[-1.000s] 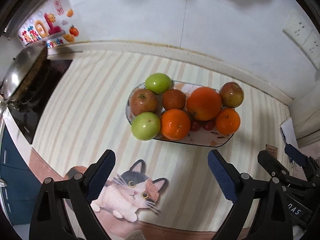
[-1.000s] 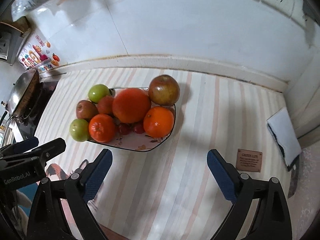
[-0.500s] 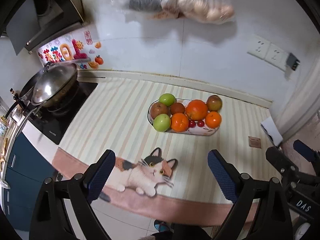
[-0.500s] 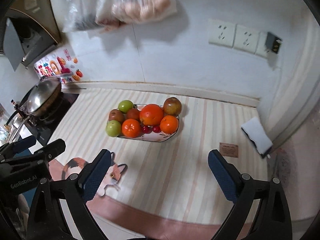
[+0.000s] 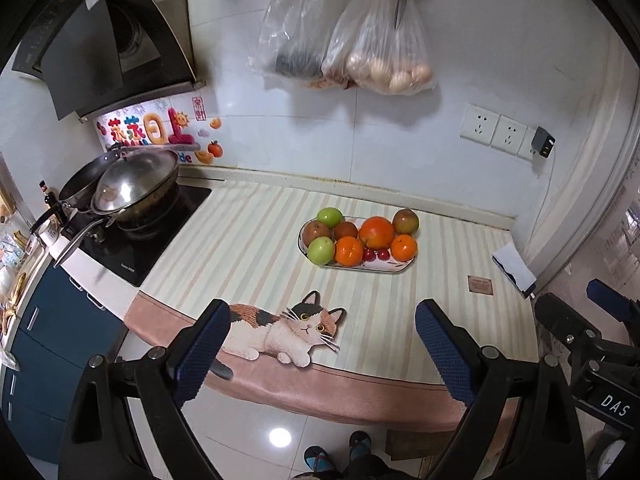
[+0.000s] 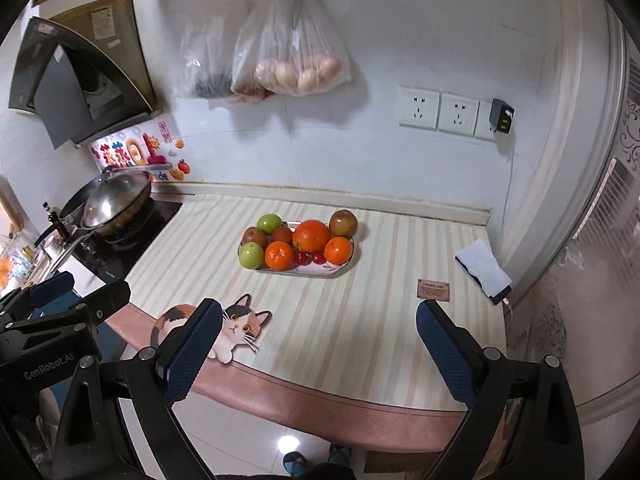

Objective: Organize fruits

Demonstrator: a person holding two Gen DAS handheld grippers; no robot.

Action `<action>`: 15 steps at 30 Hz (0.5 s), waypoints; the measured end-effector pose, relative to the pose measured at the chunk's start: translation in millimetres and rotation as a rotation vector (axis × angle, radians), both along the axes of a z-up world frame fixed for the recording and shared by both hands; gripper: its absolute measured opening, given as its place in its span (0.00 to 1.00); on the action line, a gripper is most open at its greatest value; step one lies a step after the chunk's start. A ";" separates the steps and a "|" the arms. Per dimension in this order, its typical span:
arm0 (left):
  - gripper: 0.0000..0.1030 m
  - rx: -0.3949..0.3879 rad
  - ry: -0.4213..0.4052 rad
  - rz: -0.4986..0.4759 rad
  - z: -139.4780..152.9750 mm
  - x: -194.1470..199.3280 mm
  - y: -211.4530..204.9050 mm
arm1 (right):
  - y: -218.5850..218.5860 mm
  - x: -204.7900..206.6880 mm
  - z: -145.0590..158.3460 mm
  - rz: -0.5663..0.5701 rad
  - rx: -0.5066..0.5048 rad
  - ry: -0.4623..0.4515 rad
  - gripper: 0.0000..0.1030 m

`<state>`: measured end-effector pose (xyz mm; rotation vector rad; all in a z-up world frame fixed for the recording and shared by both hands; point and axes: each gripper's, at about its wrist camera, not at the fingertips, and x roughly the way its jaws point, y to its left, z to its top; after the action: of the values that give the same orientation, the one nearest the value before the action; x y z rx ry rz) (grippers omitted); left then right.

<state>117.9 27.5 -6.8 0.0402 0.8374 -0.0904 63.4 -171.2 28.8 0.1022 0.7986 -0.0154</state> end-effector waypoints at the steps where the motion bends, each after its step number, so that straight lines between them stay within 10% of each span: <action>1: 0.92 -0.001 -0.003 0.002 1.4 -2.5 -0.8 | -0.2 -3.0 3.3 0.004 -0.002 -0.006 0.97; 15: 0.92 -0.009 0.016 0.039 -5.1 -7.5 -13.4 | -15.2 -0.6 7.7 0.033 0.005 -0.002 0.97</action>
<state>110.4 14.2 -12.0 0.0148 0.8532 -0.0575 62.9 -186.4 36.6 0.0937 0.7982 0.0182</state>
